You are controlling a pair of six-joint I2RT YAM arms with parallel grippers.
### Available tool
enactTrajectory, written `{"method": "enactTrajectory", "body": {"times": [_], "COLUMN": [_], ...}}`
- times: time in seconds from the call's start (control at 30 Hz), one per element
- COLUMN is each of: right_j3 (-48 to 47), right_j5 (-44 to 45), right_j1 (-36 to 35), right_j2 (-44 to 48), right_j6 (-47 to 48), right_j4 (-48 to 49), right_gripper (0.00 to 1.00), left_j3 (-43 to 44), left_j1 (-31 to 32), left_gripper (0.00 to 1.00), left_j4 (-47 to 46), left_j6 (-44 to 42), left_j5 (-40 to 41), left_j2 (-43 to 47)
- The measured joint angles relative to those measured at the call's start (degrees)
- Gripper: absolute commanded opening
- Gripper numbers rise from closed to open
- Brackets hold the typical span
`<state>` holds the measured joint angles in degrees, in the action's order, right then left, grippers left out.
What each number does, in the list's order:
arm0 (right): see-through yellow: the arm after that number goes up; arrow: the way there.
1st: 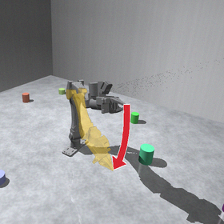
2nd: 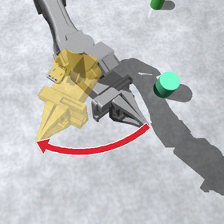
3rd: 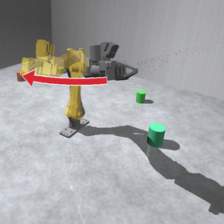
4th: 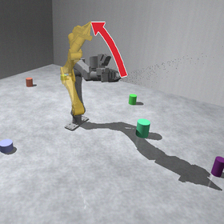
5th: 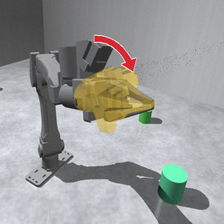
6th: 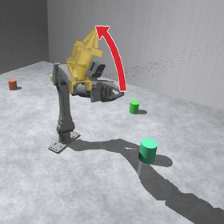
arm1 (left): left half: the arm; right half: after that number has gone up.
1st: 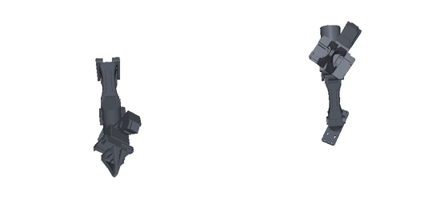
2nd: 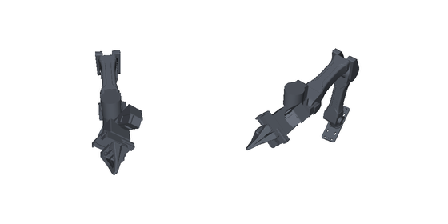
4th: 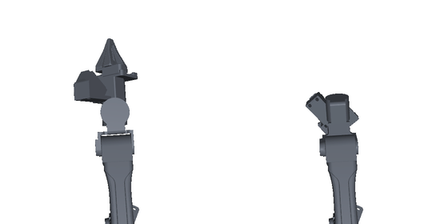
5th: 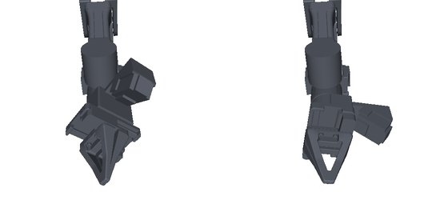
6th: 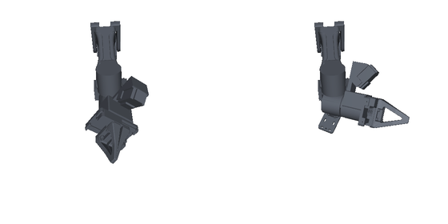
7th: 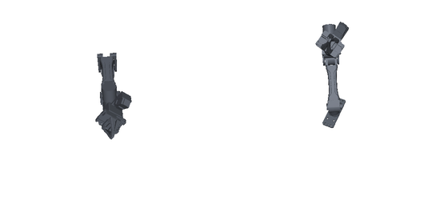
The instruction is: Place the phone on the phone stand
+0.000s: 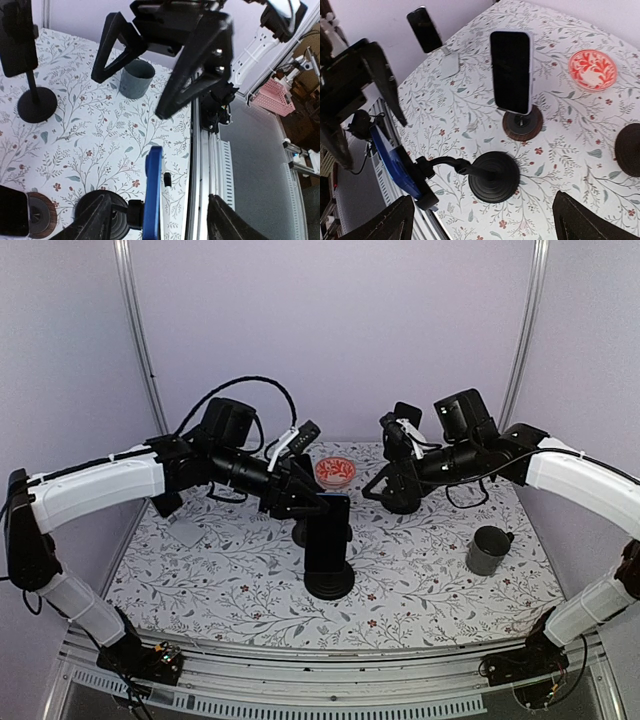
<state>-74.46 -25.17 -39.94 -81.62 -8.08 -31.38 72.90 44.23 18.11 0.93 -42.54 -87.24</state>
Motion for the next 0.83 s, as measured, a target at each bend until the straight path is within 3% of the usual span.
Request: {"method": "enactTrajectory", "body": {"times": [0.03,0.07,0.3,0.47,0.7,0.83], "right_j3": [-0.5,-1.2,-5.9,-9.4,-10.3,-10.3], "right_j5": [1.6,3.9,20.3,30.7,38.4,40.1], "right_j1": [0.2,0.3,0.6,0.6,0.6,0.6], "right_j2": [0.3,0.8,4.5,4.7,4.7,4.7], "right_j6": [0.0,0.1,-0.3,-2.6,-4.8,-4.8], "right_j4": [-0.4,-0.8,-1.6,-1.0,-0.5,-0.2], "right_gripper": [0.99,0.99,0.99,0.99,0.99,0.99], "left_j3": [0.0,0.2,1.4,1.5,0.4,-1.0], "left_j1": [0.1,0.1,0.2,-0.5,-3.7,-5.1], "left_gripper": [0.97,0.99,0.99,0.99,0.99,0.99], "left_j4": [0.1,0.3,1.5,2.4,1.7,0.9], "left_j6": [0.2,-0.3,0.2,1.0,5.0,6.9], "left_j5": [1.0,2.0,17.0,32.5,52.5,59.1], "left_j2": [1.4,2.4,10.4,15.5,19.6,20.0]}}
